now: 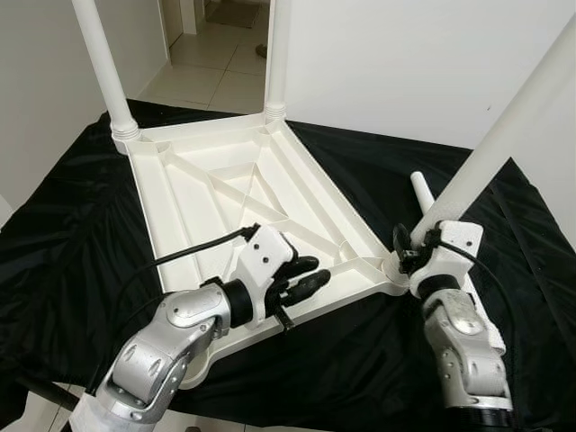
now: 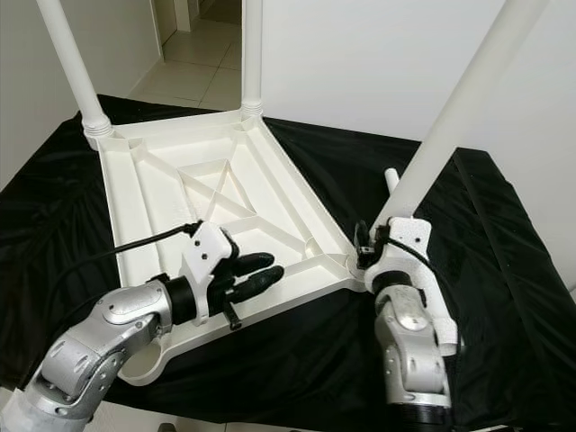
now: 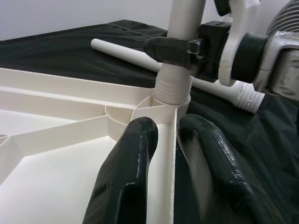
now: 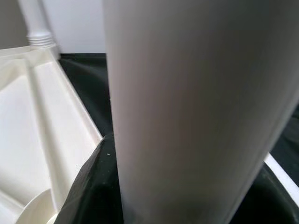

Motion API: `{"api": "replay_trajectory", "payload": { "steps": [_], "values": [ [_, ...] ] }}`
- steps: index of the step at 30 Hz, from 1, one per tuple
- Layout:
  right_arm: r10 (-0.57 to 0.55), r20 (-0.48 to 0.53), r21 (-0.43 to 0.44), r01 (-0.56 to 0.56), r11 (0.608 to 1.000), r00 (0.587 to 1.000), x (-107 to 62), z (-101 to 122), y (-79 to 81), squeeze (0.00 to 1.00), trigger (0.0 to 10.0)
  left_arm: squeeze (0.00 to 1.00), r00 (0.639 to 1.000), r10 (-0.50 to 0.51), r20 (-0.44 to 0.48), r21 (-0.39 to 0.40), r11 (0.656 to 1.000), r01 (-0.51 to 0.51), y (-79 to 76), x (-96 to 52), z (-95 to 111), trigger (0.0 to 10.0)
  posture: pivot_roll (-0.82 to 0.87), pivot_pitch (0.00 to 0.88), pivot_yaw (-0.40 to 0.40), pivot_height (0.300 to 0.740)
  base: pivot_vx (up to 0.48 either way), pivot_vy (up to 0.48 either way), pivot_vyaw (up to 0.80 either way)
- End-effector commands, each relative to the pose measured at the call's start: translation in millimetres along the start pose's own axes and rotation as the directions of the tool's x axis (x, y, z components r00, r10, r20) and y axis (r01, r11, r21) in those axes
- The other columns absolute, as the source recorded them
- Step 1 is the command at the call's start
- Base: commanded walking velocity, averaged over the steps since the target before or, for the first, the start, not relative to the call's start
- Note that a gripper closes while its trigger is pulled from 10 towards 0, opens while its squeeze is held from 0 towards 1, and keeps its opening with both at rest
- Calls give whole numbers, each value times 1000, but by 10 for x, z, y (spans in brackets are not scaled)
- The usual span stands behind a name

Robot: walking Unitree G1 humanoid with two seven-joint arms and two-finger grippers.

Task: Building children table

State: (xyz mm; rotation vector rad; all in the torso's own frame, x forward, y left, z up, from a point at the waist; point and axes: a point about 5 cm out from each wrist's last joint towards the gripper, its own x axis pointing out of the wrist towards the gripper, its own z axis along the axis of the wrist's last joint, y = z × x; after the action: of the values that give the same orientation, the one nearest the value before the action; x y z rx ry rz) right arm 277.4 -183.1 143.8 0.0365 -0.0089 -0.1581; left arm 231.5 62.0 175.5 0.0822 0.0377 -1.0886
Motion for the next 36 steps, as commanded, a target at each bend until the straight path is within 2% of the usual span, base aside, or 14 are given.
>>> {"api": "replay_trajectory", "payload": {
  "steps": [1, 3, 8, 12, 14, 15, 16, 19, 20, 23, 27, 31, 35, 36],
  "values": [
    [-46, -115, -28, 43, 999, 992, -19, -216, -31, 0, 0, 0, 999, -51, 8, -1, 999, 51, -52, 7, 12, 10000, 110, 23, -77, 740, 0, 0, 0],
    [-90, -113, 2, 91, 996, 989, -18, -206, -24, 0, 0, 0, 999, -52, 9, -3, 999, 52, -60, 10, 12, 10000, 112, 22, -79, 740, 0, 0, 0],
    [-169, -100, 9, 171, 985, 980, -20, -169, -9, 0, 0, 0, 999, -52, 10, -3, 999, 52, -63, 12, 13, 10000, 113, 17, -80, 740, 0, 0, 0],
    [-156, -102, 31, 160, 987, 983, -23, -170, 26, 0, 0, 0, 999, -53, 12, -3, 999, 53, -66, 13, 13, 10000, 113, 16, -80, 740, 0, 0, 0],
    [-65, -99, 64, 72, 995, 993, -17, -164, 113, 0, 5176, 0, 998, -54, 12, -3, 999, 54, -65, 15, 15, 10000, 109, 15, -78, 740, 0, 0, 0],
    [-65, -99, 64, 72, 995, 993, -17, -164, 113, 0, 5176, 0, 998, -54, 12, -3, 999, 54, -65, 15, 15, 10000, 109, 15, -78, 740, 0, 0, 0],
    [5, -85, 76, 1, 997, 996, -13, -145, 177, 0, 10000, 0, 998, -57, 13, -3, 998, 57, -65, 22, 19, 10000, 108, 14, -77, 740, 0, 0, 0],
    [25, -78, 91, -18, 996, 997, -10, -136, 191, 0, 10000, 0, 998, -58, 14, -2, 998, 58, -65, 24, 20, 10000, 109, 14, -78, 740, 0, 0, 0],
    [43, -55, 95, -38, 995, 998, -3, -109, 186, 1000, 10000, 0, 998, -57, 15, -2, 998, 57, -65, 27, 21, 10000, 108, 13, -78, 740, 0, 0, 0],
    [113, 10, 102, -114, 988, 994, 37, -11, 163, 1000, 10000, 0, 998, -55, 17, -4, 998, 55, -64, 32, 24, 10000, 109, 14, -79, 740, 0, 0, 0],
    [120, 24, 95, -122, 988, 992, 56, 15, 139, 1000, 10000, 0, 998, -54, 18, -4, 999, 54, -63, 34, 25, 10000, 111, 15, -80, 740, 0, 0, 0],
    [197, 57, 72, -201, 977, 979, 138, 101, 21, 1000, 10000, 0, 998, -51, 22, -7, 999, 51, -65, 37, 31, 10000, 111, 18, -83, 740, 0, 0, 0],
    [231, 59, 58, -234, 970, 971, 163, 116, -25, 1000, 10000, 0, 999, -49, 20, -6, 999, 49, -60, 41, 31, 10000, 114, 23, -83, 740, 0, 0, 0],
    [316, 51, 25, -317, 948, 947, 187, 133, -77, 0, 10000, 0, 999, -39, 22, -3, 999, 39, -45, 59, 37, 10000, 116, 27, -82, 740, 0, 0, 0]
  ]
}}
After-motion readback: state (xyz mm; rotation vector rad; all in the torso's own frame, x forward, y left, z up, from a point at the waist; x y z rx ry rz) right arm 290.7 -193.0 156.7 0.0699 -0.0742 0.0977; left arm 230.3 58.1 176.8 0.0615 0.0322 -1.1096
